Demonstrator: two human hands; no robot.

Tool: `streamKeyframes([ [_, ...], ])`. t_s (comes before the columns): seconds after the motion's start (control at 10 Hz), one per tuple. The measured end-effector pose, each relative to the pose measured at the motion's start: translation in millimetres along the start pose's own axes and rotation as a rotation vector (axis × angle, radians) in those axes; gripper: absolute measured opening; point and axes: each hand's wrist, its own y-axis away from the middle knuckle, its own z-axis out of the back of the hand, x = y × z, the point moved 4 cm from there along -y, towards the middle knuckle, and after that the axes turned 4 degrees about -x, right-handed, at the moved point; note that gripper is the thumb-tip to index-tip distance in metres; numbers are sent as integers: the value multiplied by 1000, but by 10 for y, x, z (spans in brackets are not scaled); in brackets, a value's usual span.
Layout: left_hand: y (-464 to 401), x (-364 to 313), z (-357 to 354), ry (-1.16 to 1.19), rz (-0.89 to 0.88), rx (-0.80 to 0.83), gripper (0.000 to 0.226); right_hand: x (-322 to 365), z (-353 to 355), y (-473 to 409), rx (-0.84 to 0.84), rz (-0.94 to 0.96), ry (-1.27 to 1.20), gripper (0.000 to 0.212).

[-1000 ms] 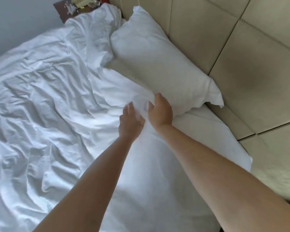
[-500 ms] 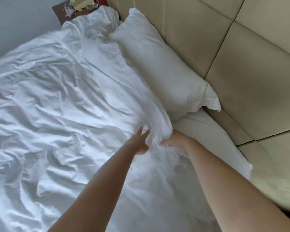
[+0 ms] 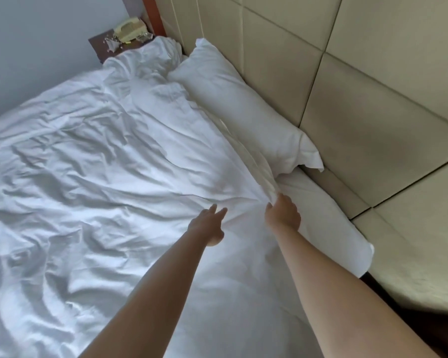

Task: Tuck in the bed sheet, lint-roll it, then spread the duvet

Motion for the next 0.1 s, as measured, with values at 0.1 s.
streamKeyframes([
  [0.1, 387, 77, 53, -24, 9, -41, 68, 175, 41, 314, 130, 74, -86, 43],
])
